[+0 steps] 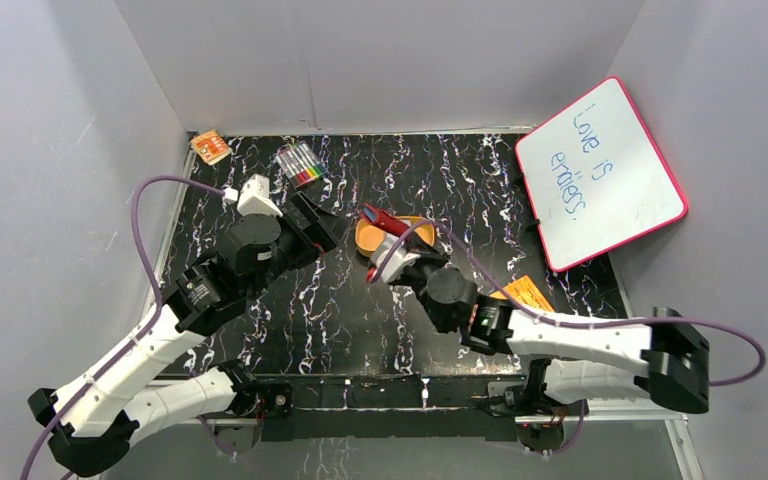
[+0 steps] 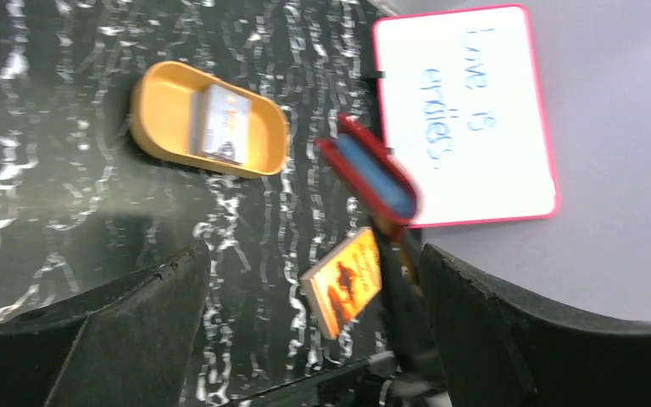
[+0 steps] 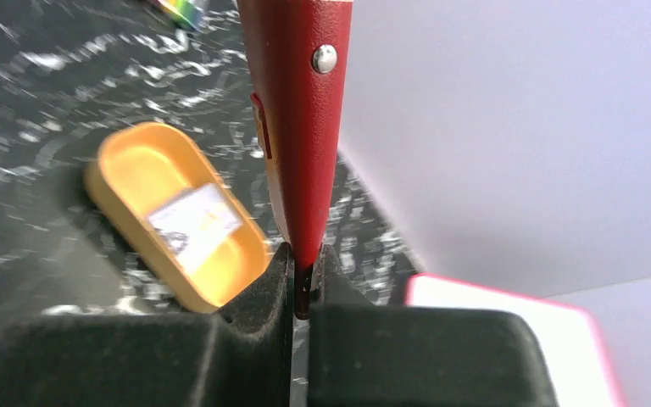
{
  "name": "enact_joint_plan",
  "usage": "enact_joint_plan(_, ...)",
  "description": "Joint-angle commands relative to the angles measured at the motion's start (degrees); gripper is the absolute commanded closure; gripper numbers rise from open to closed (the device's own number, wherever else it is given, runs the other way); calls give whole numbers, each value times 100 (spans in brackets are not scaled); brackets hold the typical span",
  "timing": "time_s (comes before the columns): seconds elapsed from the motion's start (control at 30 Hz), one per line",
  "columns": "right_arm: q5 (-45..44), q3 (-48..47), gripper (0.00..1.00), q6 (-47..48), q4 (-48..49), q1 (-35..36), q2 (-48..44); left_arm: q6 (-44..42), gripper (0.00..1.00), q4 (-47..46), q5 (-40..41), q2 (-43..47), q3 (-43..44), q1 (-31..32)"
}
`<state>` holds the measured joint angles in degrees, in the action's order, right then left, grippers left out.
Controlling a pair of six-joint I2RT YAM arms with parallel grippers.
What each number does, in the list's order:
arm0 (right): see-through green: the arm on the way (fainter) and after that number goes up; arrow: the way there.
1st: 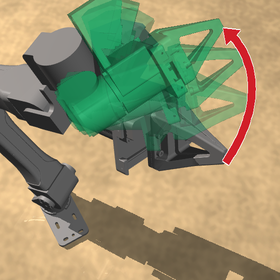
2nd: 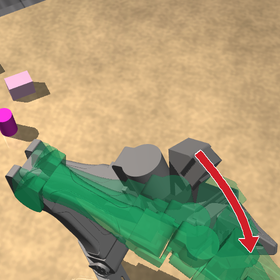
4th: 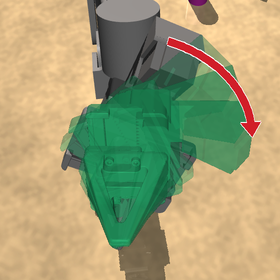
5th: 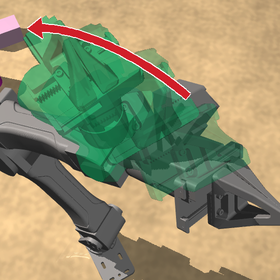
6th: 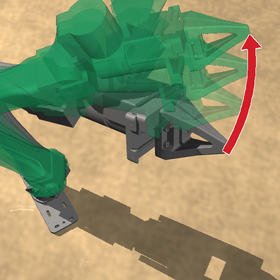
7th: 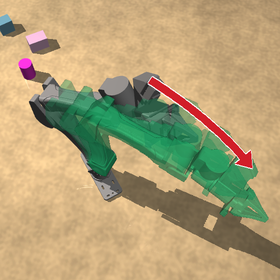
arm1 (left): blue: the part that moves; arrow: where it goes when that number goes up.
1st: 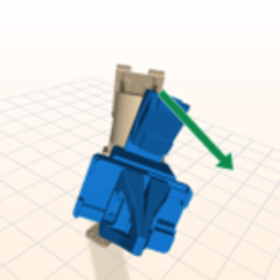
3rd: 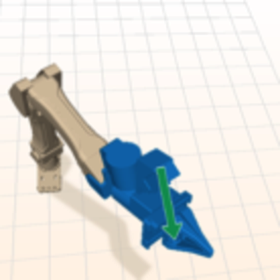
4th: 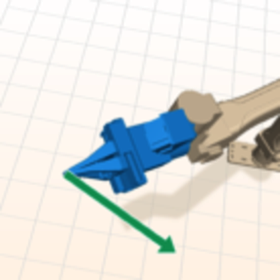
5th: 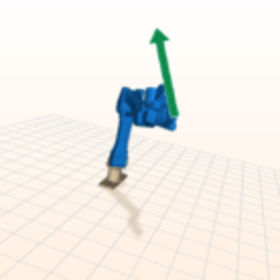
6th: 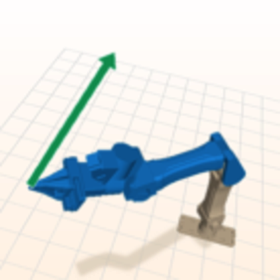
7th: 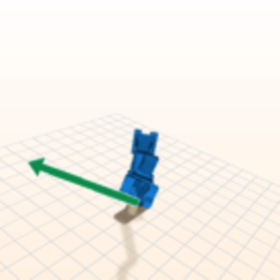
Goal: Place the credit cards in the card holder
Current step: Turn over the card holder at the center of the board.
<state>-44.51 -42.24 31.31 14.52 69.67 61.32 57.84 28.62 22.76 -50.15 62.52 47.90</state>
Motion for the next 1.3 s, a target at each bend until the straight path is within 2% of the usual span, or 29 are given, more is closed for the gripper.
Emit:
enact_joint_plan(0.0, -1077, 601, 100, 4519, 4413, 283, 548, 253, 10, -1387, -763, 199, -132, 9)
enact_joint_plan(0.1, -1023, 622, 100, 4575, 4488, 342, 590, 446, 10, -2169, -1105, 216, -517, 9)
enact_joint_plan(0.3, -890, 859, 100, 5161, 5136, 462, 624, 436, 10, -1831, -1324, -322, -163, 9)
enact_joint_plan(0.5, -721, 1048, 100, 5717, 5556, 558, 590, 448, 9, -2159, -1446, -582, -107, 9)
enact_joint_plan(0.87, -714, 1047, 100, 5748, 5598, 642, 581, 515, 10, -2752, -1694, -861, -106, 10)
enact_joint_plan(1.1, -733, 1006, 100, 5671, 5527, 661, 616, 574, 30, -2787, -2091, -1261, -37, 9)
enact_joint_plan(1.27, -772, 957, 100, 5675, 5541, 696, 653, 590, 52, -2836, -2168, -1330, -92, 10)
